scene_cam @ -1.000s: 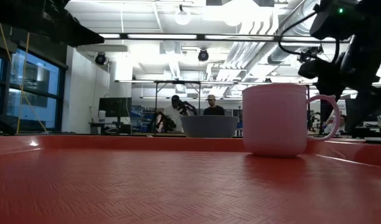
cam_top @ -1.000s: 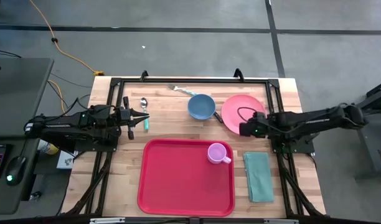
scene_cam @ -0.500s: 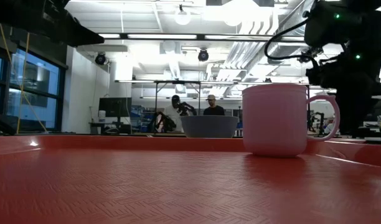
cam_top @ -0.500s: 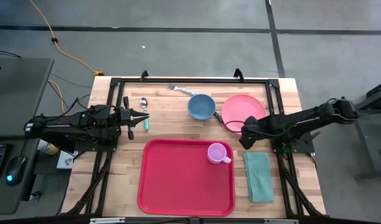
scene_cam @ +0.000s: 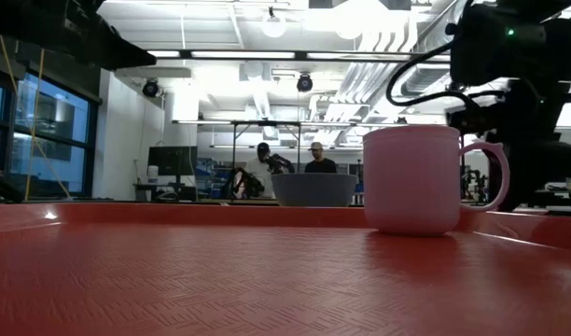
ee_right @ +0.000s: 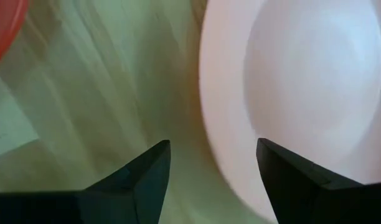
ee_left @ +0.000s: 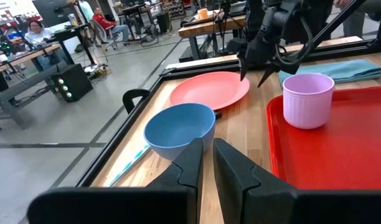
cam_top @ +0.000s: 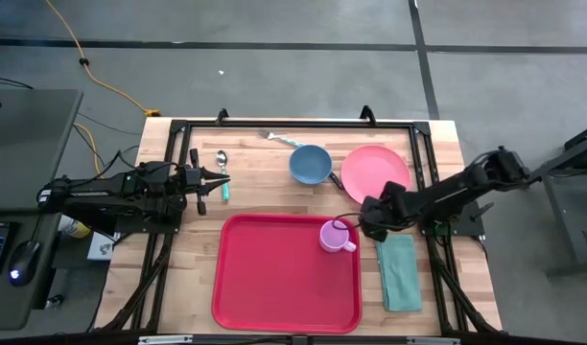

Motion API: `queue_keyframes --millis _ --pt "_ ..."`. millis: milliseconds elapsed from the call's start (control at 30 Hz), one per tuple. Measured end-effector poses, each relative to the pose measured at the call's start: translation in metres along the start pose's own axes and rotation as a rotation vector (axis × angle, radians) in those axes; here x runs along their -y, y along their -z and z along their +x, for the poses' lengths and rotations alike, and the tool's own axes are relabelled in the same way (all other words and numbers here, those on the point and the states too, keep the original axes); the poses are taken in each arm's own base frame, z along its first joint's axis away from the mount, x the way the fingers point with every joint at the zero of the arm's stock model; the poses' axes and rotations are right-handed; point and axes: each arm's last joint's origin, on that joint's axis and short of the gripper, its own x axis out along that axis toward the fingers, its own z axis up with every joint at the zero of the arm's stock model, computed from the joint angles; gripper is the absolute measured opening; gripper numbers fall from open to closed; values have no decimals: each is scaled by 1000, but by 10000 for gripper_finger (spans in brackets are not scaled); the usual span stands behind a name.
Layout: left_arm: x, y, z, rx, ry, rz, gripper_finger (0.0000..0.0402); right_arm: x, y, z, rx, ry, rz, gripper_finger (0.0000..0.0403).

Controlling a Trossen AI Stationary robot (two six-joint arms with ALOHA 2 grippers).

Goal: Set up tray
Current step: Put the pink plate on the red serving tray to the bottom left of the purple mug

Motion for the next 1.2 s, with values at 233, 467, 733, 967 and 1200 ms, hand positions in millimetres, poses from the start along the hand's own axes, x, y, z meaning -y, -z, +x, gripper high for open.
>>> queue_keyframes --millis 233,467,733,967,1200 --pt "0 0 0 -1 -2 0 67 -13 -10 5 28 -101 -12 218" --pt "0 0 0 -1 -5 0 67 -12 -10 5 29 -94 13 218" --pt "0 0 0 -2 -6 0 67 -1 -10 10 -14 -32 32 218" --pt "0 0 0 -4 -6 1 67 7 -16 15 -14 -19 13 218" --pt "1 5 0 -48 1 10 67 11 -20 19 0 -19 -6 218"
